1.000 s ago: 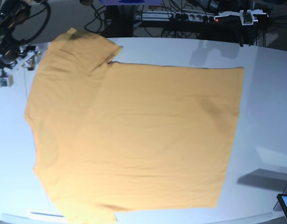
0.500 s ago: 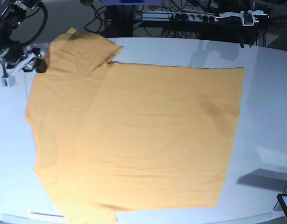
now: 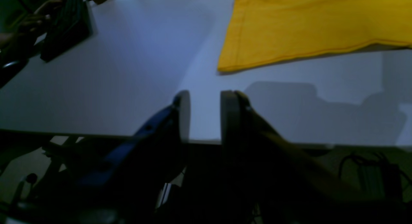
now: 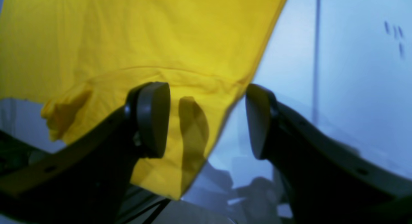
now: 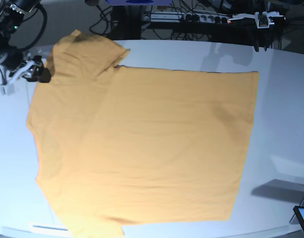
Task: Fold the T-shirt properly
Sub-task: 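Lower the right gripper onto the shirt's shoulder corner and pinch it, then move the left gripper to the other shoulder corner and pinch it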
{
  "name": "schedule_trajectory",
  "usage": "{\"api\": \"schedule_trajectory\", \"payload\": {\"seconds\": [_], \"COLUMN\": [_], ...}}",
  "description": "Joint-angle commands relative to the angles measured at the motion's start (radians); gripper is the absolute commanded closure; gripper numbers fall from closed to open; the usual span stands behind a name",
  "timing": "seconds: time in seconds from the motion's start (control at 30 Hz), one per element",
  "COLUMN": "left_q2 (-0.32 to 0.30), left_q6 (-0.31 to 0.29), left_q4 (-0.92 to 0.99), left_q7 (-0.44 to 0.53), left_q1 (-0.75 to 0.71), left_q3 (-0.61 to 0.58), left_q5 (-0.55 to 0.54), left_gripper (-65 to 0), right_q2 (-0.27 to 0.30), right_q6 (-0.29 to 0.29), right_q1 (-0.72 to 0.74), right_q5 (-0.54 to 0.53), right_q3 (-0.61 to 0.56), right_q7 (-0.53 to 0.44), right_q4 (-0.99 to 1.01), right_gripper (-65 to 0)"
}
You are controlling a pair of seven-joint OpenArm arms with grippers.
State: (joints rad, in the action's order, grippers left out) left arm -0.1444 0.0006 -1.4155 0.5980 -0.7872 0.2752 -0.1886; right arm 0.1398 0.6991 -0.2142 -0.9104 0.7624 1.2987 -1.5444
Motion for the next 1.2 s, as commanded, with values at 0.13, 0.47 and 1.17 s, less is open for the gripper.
{"api": "schedule_trajectory", "payload": {"seconds": [0.13,0.47,1.17], "left_q2": [-0.008,-0.008,-0.166], "left_q6": [0.011,0.011,0.003], "left_q4": [-0.017,-0.017,-0.089], "left_q7": [0.032,0.032,-0.197], "left_q1": [-0.011,-0.011,-0.015], "left_q3": [0.008,0.009,0.003], "left_q5": [-0.012,-0.015,-0.458], "left_gripper": [-16.0,-16.3,-29.9], "right_q2": [-0.027,-0.029,-0.026], "right_q6": [-0.001,-0.001,-0.001], "right_q1": [-0.004,-0.001,-0.004], "right_q5": [0.027,0.027,0.032], "right_q3": [-0.053,-0.086,-0.091], "right_q7": [0.031,0.028,0.028], "right_q4": [-0.006,-0.005,-0.005], "right_gripper": [-36.3,-22.8,-0.3]}}
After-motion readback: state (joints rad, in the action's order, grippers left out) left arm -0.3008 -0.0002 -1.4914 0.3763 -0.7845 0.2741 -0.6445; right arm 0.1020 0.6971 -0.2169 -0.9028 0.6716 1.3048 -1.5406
